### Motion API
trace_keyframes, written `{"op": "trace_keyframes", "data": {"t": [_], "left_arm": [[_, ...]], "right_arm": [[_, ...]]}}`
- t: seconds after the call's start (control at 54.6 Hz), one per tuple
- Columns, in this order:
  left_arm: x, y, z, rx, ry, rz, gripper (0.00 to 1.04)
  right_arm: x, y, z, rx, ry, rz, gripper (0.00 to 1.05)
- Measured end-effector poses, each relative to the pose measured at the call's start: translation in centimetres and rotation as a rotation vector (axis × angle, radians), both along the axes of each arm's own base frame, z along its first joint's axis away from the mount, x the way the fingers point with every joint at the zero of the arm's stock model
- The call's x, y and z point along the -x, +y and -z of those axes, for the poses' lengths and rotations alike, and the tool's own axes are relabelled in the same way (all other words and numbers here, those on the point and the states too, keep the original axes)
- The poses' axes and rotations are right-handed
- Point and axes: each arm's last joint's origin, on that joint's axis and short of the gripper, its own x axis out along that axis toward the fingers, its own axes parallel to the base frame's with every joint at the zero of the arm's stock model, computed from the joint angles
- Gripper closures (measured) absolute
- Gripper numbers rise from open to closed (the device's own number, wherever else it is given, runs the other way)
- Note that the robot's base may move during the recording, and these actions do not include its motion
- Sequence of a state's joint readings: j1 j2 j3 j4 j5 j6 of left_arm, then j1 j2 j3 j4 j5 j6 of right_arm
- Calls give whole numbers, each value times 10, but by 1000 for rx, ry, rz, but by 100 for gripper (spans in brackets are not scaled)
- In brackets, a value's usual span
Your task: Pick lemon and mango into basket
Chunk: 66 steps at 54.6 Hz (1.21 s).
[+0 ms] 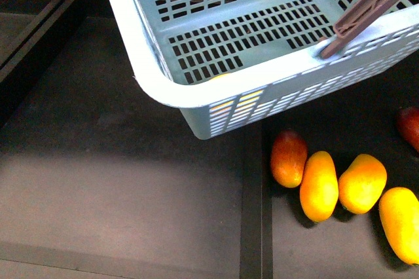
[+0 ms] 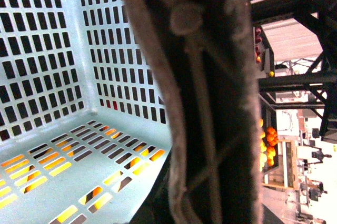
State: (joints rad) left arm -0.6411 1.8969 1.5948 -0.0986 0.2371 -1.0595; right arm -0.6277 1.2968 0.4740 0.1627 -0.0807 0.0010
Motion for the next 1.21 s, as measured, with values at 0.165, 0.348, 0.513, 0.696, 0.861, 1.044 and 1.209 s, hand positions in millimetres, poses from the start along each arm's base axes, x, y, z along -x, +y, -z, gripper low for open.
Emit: {"op": "trace_keyframes", "data": {"t": [0.165,0.348,0.513,0.696,0.861,1.044,1.209], "left_arm": [[-2,3,0,-5,-5,-14,100],[-1,1,0,-1,-2,3,100],[0,0,0,1,0,1,100],[-1,1,0,-1,-1,-3,100],[-1,1,0,-1,-1,-4,100],[0,1,0,0,0,0,100],[-1,1,0,1,0,-1,100]], "right_arm": [[9,-33,54,-28,197,-2,9],[3,-29,115,-65,356,-64,9],[-17,-9,147,-120,387,-146,9],[-29,-7,161,-160,389,-137,9],[-33,-9,174,-177,416,-122,9],[-36,-6,191,-199,446,-111,9],[-48,-3,206,-220,427,-69,9]]}}
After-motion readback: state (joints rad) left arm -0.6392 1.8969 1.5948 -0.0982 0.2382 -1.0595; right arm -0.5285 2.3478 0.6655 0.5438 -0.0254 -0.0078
